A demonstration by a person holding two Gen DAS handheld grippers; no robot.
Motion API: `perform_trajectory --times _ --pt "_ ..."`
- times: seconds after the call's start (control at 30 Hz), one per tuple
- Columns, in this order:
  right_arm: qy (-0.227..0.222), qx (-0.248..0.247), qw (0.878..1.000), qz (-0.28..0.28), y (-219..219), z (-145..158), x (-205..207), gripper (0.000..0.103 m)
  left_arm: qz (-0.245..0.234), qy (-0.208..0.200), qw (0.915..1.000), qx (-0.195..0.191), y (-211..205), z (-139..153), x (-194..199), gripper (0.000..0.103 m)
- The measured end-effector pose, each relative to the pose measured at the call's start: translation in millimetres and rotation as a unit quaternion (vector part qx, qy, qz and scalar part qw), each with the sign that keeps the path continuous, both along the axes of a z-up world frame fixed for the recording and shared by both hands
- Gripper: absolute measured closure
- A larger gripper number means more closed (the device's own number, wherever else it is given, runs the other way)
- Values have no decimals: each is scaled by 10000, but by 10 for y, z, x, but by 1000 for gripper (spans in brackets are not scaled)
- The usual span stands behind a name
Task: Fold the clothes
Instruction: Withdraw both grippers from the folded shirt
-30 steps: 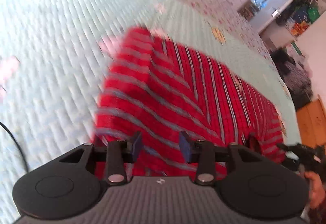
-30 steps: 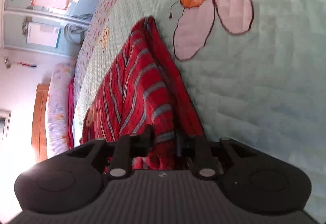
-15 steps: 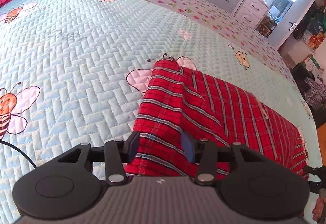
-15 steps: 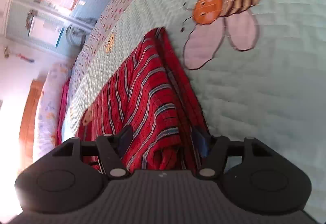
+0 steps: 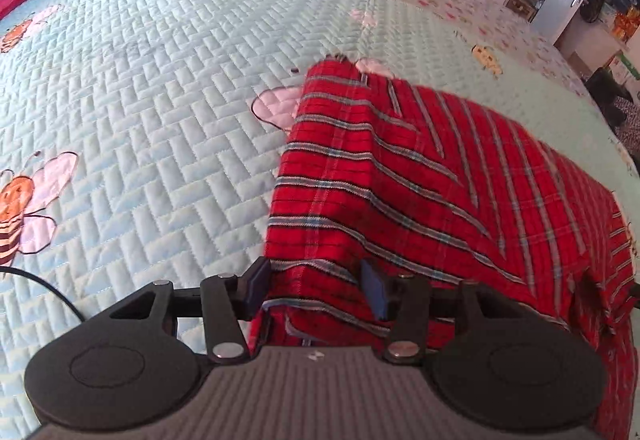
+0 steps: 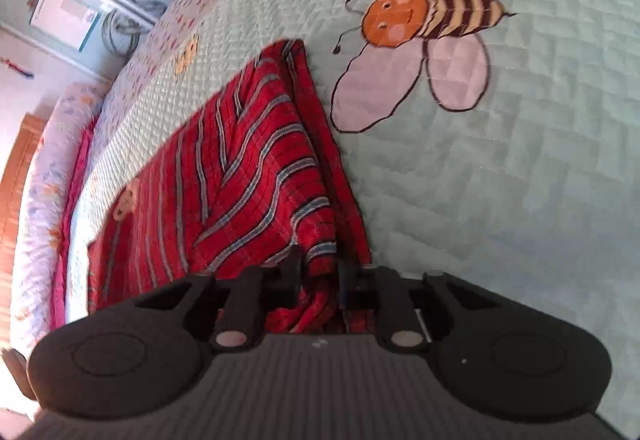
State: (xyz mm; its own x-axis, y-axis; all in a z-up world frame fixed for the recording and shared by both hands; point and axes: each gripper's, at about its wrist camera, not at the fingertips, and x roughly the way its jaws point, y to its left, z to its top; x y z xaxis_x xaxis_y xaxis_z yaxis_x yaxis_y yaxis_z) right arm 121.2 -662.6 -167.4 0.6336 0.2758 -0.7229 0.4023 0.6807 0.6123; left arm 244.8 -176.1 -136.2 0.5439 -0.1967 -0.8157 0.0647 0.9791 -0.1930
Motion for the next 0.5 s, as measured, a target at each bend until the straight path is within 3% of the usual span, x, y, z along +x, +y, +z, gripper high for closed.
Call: perform_trajectory --times 0.07,0.17,0.23,0.33,0.4,0.5 --pt "-162 -141 9996 -207 -7 146 -150 61 14 -147 9999 76 20 108 -87 51" --pt "-534 -321 9972 -419 15 411 -401 59 -160 -587 9981 129 -47 355 -252 51" --pt "-881 -190 9952 -389 36 579 -550 57 -602 -662 9960 -36 -218 383 -265 50" --pt "-1625 434 9854 282 232 785 -591 51 -1268 -766 9885 -288 -477 421 -283 44" --pt "-1708 815 9775 932 539 761 -434 32 -1451 -557 9878 -134 -654 222 -245 44" --pt "-1814 1376 9551 1897 1000 724 -199 30 -1526 -18 9882 -159 -736 -105 -212 44"
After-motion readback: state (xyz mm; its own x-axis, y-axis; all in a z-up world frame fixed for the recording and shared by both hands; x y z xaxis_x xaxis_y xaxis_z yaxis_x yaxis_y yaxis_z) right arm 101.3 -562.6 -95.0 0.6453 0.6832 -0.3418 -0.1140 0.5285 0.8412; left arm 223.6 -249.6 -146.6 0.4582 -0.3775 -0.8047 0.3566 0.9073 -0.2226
